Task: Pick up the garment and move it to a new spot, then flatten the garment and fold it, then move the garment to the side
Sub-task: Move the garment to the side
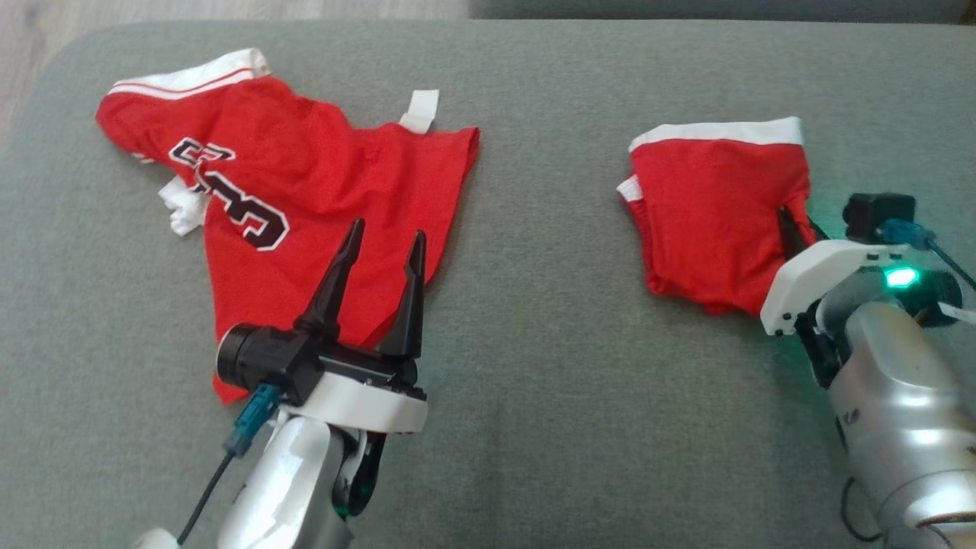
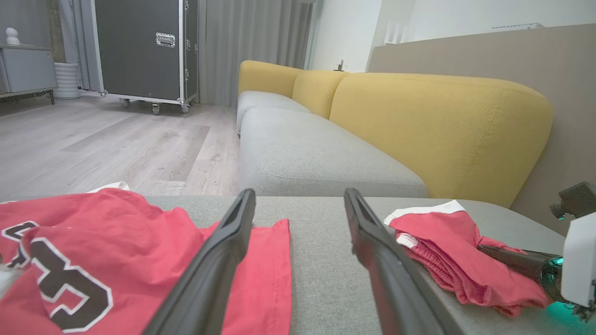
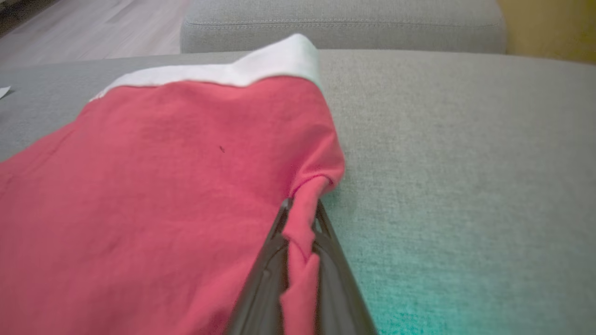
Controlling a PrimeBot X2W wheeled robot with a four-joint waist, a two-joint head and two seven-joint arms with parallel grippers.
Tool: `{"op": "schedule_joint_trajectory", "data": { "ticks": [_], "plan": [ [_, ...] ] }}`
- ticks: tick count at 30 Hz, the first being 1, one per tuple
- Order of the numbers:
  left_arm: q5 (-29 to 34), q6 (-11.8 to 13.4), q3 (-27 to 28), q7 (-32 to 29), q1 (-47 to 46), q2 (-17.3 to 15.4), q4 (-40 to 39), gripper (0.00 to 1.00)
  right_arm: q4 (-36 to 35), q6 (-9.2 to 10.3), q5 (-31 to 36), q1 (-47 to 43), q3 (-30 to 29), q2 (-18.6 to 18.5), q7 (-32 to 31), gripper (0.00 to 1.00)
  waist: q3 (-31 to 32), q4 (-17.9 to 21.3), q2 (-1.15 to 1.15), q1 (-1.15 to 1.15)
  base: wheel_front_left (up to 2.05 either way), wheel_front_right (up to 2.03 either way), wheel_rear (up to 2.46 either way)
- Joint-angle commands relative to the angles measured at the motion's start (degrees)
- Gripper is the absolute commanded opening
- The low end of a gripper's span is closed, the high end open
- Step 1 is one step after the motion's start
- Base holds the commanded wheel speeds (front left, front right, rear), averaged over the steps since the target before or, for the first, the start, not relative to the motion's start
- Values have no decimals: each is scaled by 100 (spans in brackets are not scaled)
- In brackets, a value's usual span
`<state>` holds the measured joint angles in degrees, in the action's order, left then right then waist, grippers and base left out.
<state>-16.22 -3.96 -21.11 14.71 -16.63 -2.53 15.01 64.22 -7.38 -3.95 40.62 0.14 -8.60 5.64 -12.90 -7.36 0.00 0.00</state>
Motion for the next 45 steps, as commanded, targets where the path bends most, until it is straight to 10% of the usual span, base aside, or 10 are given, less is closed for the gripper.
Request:
{"op": "schedule_joint_trajectory", "data": {
  "ticks": [1,9,19,36,37,39,45],
  "plan": [
    [-50,36,162,29,-195,-34,-167,100,-97,-11,65,202,212,-73,101,0,46,64,0,0,0,0,0],
    [-113,53,205,29,-156,-34,-213,100,-141,-11,-17,482,1414,-831,183,0,163,335,0,0,0,0,0],
    [-122,42,210,29,-279,-34,-320,100,9,-11,-592,419,2164,-2647,-32,0,-66,334,0,0,0,0,0],
    [-21,-15,267,29,-446,-34,-302,100,614,-11,-421,921,1638,-3283,175,0,-355,297,0,0,0,0,0],
    [-21,-15,268,29,-446,-34,-293,100,653,-11,-414,945,1549,-3261,203,15,-349,298,0,0,0,0,0],
    [-25,-13,275,29,-435,-34,-273,100,719,-11,-363,957,1401,-3184,264,100,-301,314,0,0,0,0,0],
    [-40,4,392,29,-286,-34,-224,100,791,-11,-188,908,1031,-2807,608,100,127,455,0,0,0,0,0]
  ]
}}
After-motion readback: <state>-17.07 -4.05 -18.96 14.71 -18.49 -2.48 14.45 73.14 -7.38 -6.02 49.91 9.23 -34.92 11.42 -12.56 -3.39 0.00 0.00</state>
